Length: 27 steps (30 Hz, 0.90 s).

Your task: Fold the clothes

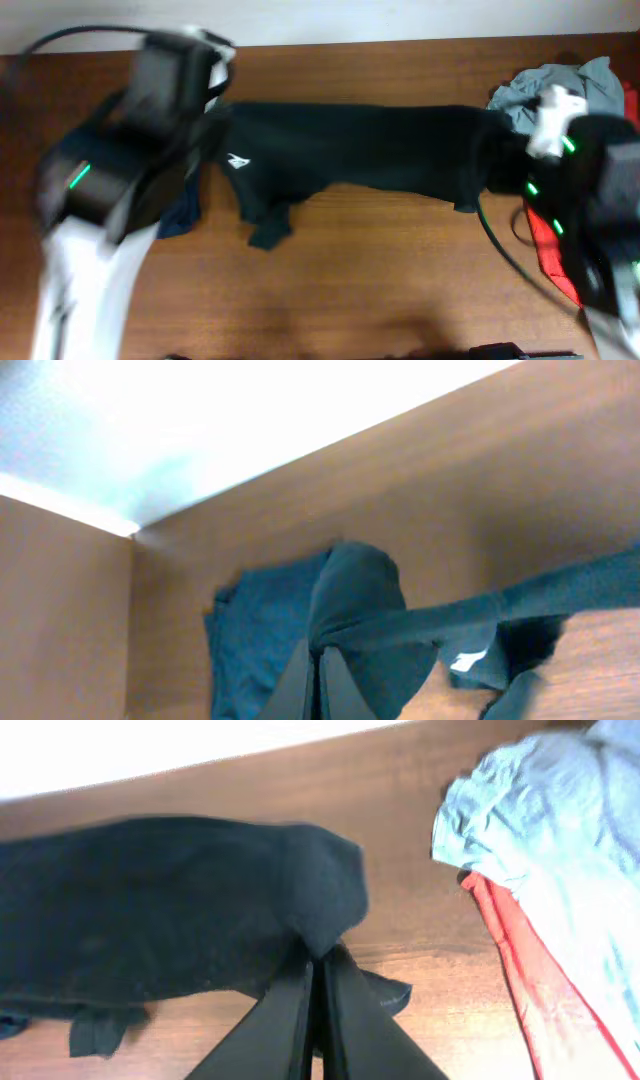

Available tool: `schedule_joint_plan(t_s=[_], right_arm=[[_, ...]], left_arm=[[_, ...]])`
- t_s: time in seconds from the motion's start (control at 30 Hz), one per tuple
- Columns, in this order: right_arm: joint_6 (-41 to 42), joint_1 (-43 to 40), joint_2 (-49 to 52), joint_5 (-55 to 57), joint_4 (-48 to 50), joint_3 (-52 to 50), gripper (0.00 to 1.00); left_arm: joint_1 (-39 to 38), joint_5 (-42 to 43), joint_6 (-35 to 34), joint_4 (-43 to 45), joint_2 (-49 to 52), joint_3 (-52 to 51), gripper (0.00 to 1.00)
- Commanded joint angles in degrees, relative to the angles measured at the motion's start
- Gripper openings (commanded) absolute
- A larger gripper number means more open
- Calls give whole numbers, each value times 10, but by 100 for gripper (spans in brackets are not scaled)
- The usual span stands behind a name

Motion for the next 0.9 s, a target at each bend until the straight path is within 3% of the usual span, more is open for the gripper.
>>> schedule_joint_plan(t_s=[0.0, 0.2, 0.43, 0.67, 0.87], right_arm=[[8, 2, -73, 20, -7, 8, 4], [34, 2, -160, 14, -24, 9, 4], [36, 3, -164, -5, -48, 9, 4], [36, 3, -92, -1, -51, 9, 4], [36, 3, 81, 0, -45, 9, 4]], left_arm=[[1, 7, -20, -6, -86, 6, 0], [1, 39, -20, -12, -173, 6, 0], [1, 43, -20, -19, -184, 3, 0], [1, 31, 7, 26, -68, -13, 0], [24, 7, 28, 114, 124, -14, 0]])
